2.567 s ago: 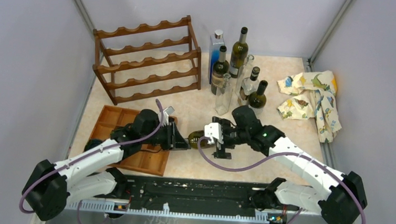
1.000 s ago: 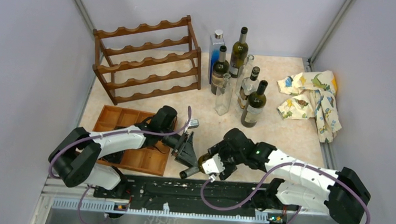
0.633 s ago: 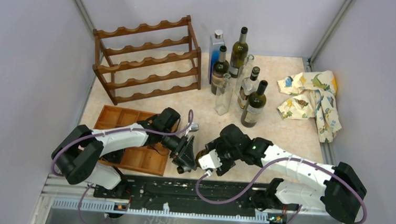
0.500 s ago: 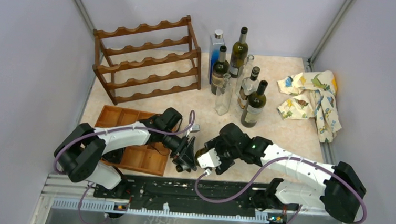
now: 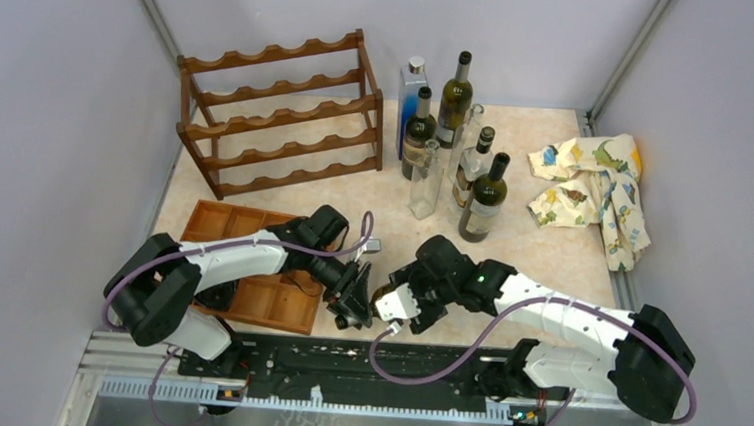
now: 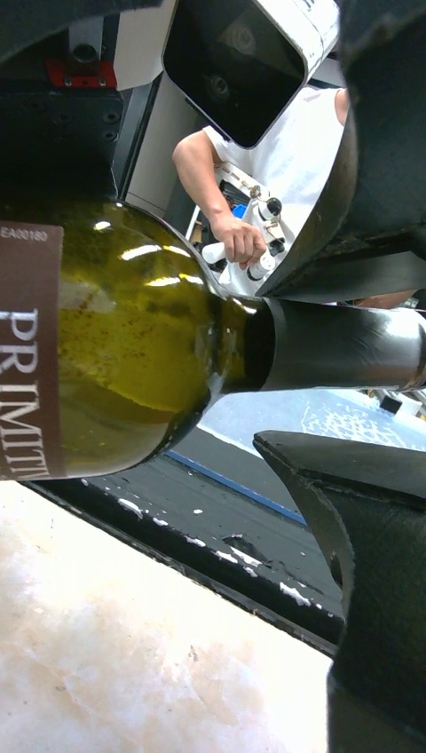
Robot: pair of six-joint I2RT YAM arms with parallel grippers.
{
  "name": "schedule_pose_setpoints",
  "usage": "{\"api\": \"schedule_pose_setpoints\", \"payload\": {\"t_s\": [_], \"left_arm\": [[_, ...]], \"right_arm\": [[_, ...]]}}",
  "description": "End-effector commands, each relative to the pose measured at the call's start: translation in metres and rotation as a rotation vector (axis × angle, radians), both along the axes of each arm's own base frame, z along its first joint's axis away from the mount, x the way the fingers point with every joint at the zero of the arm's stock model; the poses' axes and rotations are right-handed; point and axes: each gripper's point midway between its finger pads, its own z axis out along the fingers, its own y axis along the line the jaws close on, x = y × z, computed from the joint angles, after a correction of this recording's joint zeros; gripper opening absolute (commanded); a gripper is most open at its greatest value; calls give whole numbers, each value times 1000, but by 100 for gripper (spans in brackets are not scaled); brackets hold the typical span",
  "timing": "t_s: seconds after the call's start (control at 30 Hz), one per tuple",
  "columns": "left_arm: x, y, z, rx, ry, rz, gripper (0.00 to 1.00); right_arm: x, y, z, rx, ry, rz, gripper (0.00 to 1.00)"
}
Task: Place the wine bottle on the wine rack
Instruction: Pick up the wine bottle from the center of the board.
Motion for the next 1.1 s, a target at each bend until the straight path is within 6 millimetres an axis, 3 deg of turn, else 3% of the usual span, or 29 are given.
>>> {"api": "schedule_pose_setpoints", "payload": {"t_s": [0.0, 0.7, 0.87, 0.97, 1.0, 1.07], "left_arm": [[-1, 1, 0, 20, -11, -17, 59], [-1, -4, -9, 60, -22, -11, 54], [-6, -2, -10, 52, -16, -22, 37], [-9, 0, -9, 35, -6, -35, 7], [-10, 0, -9, 29, -5, -37, 2], [-14, 2, -9, 15, -2, -39, 0]], "right_arm": [[13, 27, 35, 117, -66, 7, 0], [17, 33, 33, 114, -43, -24, 0], [18, 33, 33, 113, -42, -31, 0], [17, 34, 34, 118, -34, -37, 1], [17, 34, 35, 121, -29, -39, 9], [15, 35, 38, 128, -20, -37, 39]]}}
